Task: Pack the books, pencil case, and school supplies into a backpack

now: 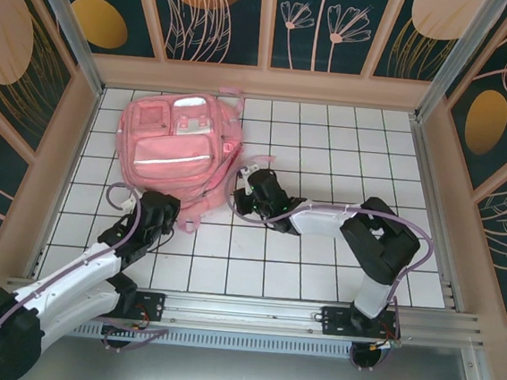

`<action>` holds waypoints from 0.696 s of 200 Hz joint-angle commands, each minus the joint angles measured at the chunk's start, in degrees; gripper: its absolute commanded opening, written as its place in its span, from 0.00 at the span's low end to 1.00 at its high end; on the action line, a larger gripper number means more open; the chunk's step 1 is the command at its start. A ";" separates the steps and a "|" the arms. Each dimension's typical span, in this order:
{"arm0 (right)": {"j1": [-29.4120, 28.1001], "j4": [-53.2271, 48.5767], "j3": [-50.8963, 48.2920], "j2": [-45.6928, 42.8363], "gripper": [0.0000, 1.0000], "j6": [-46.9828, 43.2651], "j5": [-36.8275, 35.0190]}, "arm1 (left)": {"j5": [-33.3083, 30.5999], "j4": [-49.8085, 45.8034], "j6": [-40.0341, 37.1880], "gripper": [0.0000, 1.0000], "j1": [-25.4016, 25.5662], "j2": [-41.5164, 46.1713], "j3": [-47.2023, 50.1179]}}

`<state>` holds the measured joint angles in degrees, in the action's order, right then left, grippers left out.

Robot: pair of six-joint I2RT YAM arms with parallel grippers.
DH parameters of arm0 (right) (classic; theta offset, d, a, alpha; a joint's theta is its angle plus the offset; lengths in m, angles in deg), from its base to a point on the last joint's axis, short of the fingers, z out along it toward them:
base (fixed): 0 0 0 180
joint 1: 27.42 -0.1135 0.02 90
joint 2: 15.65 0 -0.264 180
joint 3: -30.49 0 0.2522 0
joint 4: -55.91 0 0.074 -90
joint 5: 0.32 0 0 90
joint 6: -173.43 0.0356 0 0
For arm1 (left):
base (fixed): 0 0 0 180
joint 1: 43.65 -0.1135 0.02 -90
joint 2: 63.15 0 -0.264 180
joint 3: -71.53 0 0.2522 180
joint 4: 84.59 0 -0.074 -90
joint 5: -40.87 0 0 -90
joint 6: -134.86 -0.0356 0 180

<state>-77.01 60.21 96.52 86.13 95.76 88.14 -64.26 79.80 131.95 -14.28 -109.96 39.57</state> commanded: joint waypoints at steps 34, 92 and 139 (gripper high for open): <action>-2.19 1.94 -1.06 -2.58 0.13 -0.81 2.35 | -3.51 -2.40 -2.89 0.00 -0.10 4.58 0.00; -9.66 4.68 5.07 3.07 0.28 1.39 1.59 | -1.78 0.22 -3.64 0.00 -0.11 0.96 -1.14; -11.42 -0.36 11.32 7.82 0.28 0.80 -2.12 | -1.77 0.39 -3.77 0.00 -0.10 1.09 -1.26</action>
<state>-87.96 62.01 104.74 91.35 96.20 88.49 -65.47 77.22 129.74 -14.28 -109.32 39.79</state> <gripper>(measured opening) 0.284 0.062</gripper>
